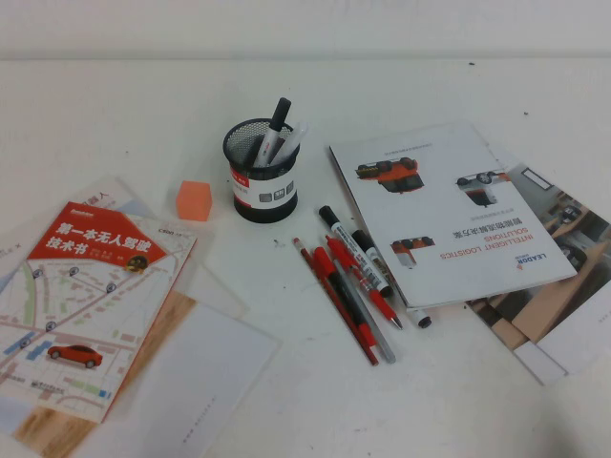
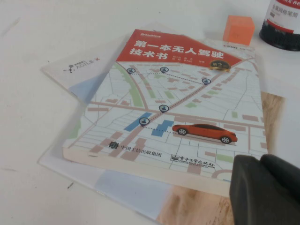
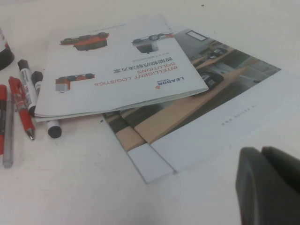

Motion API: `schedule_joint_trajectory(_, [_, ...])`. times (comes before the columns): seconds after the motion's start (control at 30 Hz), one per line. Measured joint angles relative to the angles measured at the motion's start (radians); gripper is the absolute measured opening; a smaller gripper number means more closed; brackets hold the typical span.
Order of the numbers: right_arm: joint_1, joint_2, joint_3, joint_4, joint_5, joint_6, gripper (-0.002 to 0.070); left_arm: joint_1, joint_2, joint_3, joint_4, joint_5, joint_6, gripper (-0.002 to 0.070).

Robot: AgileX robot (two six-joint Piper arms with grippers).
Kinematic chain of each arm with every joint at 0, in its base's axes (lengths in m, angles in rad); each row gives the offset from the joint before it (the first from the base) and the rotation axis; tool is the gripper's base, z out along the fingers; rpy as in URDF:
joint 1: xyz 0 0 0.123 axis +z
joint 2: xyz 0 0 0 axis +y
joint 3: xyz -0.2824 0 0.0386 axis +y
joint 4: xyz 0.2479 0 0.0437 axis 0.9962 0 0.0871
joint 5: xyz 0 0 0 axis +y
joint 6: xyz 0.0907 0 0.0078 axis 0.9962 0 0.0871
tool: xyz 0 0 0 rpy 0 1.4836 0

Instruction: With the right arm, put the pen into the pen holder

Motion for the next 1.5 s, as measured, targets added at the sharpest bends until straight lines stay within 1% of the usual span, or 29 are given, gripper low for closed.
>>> schedule_joint_trajectory(1.33, [0.0,0.0,0.0,-0.004,0.0,0.0,-0.002,0.0,0.0,0.0,0.0,0.0,0.0,-0.0001])
schedule_joint_trajectory(1.43, [0.0,0.0,0.0,0.025,0.0,0.0,-0.002,0.0,0.0,0.0,0.0,0.0,0.0,-0.0001])
schedule_joint_trajectory(1.5, [0.0,0.0,0.0,0.102,-0.012,0.0,-0.002,0.0,0.0,0.0,0.0,0.0,0.0,-0.0001])
